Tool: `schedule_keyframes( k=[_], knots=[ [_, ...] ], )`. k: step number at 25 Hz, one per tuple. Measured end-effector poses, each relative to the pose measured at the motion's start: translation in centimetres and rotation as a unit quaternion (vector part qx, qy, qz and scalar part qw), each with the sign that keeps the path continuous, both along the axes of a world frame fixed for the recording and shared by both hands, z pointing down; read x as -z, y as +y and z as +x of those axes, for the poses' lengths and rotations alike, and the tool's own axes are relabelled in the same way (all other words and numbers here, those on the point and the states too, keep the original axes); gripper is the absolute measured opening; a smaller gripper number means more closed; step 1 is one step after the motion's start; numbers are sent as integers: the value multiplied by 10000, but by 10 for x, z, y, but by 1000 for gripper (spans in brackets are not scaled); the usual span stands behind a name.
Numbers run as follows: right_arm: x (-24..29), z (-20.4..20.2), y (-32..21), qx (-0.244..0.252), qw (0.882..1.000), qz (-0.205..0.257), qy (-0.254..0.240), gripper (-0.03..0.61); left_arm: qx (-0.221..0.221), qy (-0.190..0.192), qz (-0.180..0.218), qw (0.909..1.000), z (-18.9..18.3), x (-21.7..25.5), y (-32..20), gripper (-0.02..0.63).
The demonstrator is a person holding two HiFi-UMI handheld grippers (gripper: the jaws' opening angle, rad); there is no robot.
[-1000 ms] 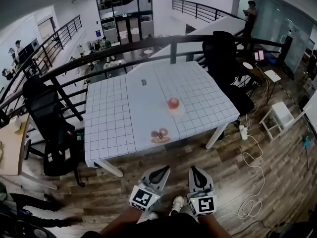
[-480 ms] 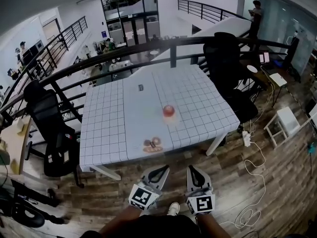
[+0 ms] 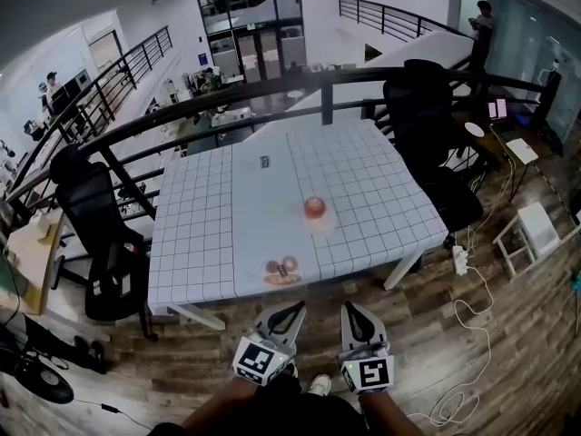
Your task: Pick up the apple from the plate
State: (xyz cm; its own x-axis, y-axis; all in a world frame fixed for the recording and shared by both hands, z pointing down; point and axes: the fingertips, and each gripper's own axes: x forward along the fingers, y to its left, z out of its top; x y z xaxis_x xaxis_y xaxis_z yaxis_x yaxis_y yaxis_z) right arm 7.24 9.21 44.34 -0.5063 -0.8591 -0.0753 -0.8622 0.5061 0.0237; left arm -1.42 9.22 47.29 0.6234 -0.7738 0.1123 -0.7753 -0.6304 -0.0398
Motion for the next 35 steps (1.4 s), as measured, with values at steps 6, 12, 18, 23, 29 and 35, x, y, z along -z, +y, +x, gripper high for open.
schedule_keyframes(
  k=[6, 12, 18, 23, 29, 35],
  knots=[
    [-9, -13, -36, 30, 10000, -48, 79, 25, 10, 64, 29, 10000, -10, -4, -36, 23],
    [-10, -19, -76, 34, 9998, -45, 211, 25, -92, 48, 115, 9999, -10, -2, -77, 21],
    [-27, -24, -119, -93, 9994, -163, 282, 25, -195, 105, 117, 9997, -15, -6, -118, 23],
    [-28, -37, -163, -183, 9988, -233, 380, 25, -214, 181, 8, 9996, -31, -13, -161, 23],
    [-31, -46, -195, -374, 9976, -363, 454, 25, -396, 252, -8, 9989, -37, -14, -198, 21],
    [-31, -49, -220, -582, 9961, -389, 527, 25, -675, 253, -26, 9974, -35, -16, -223, 23]
  ],
)
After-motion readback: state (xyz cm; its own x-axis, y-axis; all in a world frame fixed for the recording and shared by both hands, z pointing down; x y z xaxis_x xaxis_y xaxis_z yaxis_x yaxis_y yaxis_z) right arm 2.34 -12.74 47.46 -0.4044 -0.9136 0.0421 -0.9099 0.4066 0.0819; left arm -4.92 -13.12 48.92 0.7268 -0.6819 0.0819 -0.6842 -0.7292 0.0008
